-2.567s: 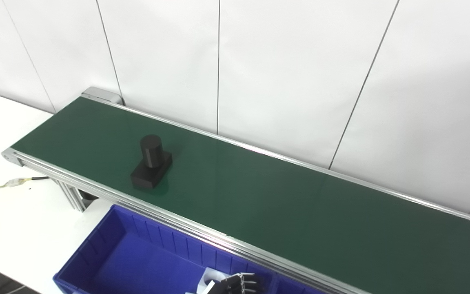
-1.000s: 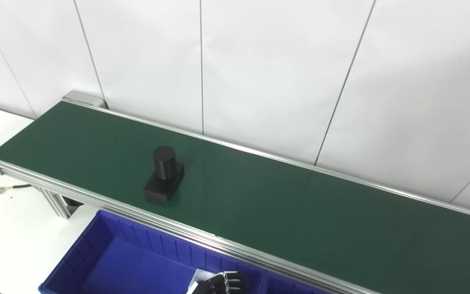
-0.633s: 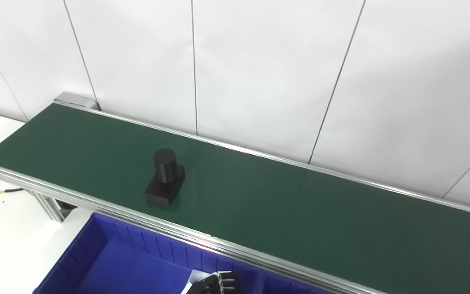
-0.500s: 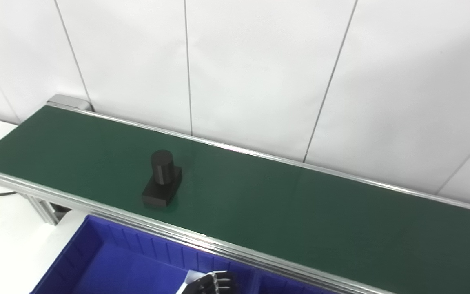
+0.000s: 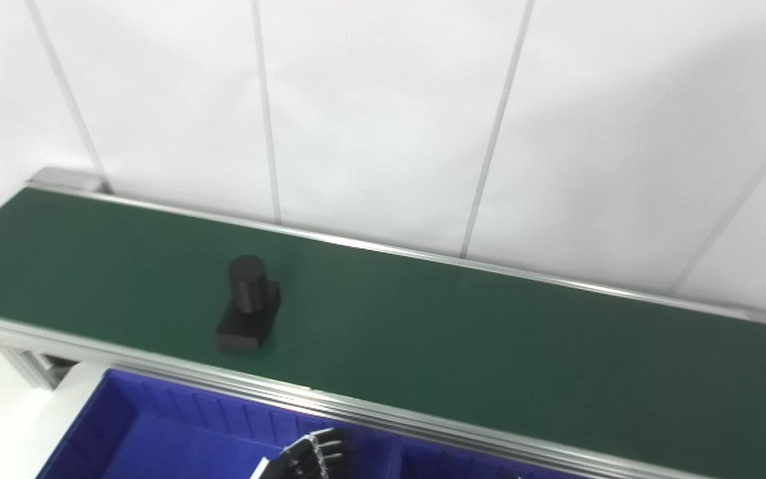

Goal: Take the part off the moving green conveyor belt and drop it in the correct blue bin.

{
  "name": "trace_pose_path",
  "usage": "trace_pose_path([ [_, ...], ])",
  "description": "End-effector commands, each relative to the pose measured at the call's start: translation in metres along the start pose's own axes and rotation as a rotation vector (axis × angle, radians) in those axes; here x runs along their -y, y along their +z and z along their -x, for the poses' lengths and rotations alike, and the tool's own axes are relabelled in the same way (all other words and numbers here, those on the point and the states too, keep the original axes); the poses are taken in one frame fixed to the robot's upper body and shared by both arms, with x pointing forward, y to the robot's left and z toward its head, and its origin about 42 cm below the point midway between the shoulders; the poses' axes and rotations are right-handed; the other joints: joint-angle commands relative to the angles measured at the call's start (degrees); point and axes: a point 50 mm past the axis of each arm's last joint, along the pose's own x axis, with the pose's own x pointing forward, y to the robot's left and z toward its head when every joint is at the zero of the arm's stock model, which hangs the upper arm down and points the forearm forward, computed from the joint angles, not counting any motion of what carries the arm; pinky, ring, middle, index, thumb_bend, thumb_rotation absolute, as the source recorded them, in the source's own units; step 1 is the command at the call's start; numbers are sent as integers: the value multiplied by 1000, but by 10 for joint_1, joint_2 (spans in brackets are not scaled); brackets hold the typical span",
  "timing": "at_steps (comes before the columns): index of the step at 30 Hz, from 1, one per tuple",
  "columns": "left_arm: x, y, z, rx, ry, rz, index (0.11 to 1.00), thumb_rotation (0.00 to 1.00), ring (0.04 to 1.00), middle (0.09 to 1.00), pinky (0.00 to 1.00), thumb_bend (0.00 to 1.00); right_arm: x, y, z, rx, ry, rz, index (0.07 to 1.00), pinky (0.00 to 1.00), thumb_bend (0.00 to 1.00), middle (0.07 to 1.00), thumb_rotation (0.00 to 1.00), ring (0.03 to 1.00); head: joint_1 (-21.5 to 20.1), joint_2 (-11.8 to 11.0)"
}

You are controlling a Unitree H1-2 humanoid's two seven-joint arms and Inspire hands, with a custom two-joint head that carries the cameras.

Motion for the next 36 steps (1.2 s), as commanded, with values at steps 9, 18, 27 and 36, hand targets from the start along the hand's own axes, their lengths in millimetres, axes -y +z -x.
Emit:
trace_pose_path([
  [9, -6, 15, -8, 48, -4, -9, 735, 0, 681, 712, 696, 579, 0, 25, -24, 148, 17, 3, 870, 641, 663, 798, 52, 728, 25, -3],
  [18, -1, 17, -15, 50, 5, -12, 732, 0, 682, 710, 699, 603, 13, 83, -93, 319, 119, -11, 882, 602, 698, 824, 4, 731, 50, -17],
  [27, 5, 14, -16, 57, 11, -9, 731, 0, 682, 706, 681, 589, 9, 142, -153, 439, 195, 82, 880, 701, 735, 840, 73, 784, 65, -20],
  [36, 8, 12, -14, 54, 16, -1, 730, 0, 699, 711, 709, 567, -2, 193, -199, 485, 268, 162, 950, 778, 788, 895, 113, 842, 68, -19],
])
